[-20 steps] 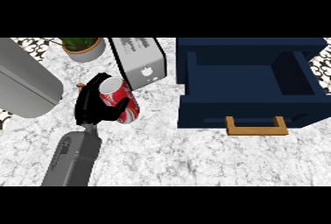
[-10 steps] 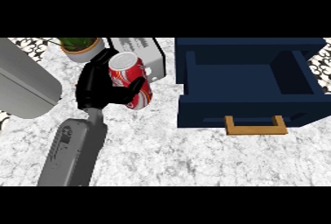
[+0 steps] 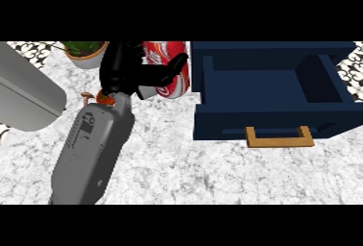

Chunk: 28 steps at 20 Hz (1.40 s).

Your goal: Pick up the can, place it into the drawer and close the drawer

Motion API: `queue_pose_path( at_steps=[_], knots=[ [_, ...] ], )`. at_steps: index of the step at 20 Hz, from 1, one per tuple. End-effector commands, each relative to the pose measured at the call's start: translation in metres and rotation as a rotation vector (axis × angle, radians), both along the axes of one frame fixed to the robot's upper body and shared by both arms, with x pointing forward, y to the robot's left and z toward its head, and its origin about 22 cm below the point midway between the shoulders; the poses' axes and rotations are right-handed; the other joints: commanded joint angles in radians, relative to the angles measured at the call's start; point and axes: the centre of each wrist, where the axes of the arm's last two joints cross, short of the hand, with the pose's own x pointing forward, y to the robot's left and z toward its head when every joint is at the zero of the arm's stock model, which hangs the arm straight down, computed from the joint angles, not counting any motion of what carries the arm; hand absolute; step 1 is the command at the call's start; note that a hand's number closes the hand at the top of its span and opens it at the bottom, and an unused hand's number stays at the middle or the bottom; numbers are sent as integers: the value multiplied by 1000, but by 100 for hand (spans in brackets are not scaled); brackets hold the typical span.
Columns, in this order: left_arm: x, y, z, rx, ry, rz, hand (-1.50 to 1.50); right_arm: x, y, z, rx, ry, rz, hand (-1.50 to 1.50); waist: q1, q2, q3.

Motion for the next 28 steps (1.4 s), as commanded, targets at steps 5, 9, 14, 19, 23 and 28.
queue_pose_path(
  at_steps=[5,9,14,19,23,28],
  knots=[
    [26,-41,38,4,-9,1,150,-3,2,-5,-1,-5,19,-150,-12,2,0],
    [32,-46,33,50,-28,10,150,-1,-7,-2,-9,-8,4,-150,-6,2,0],
    [30,-84,51,53,-16,-2,150,10,0,-5,30,-34,19,-150,-12,2,0],
    [41,-105,70,43,9,-1,150,12,6,0,12,-19,23,-150,-24,5,0],
    [45,-113,47,86,-12,-2,150,24,9,-4,0,-23,17,-150,-33,10,0],
    [46,-128,61,97,20,-2,150,11,8,1,14,1,18,-150,-38,7,0]
  ],
)
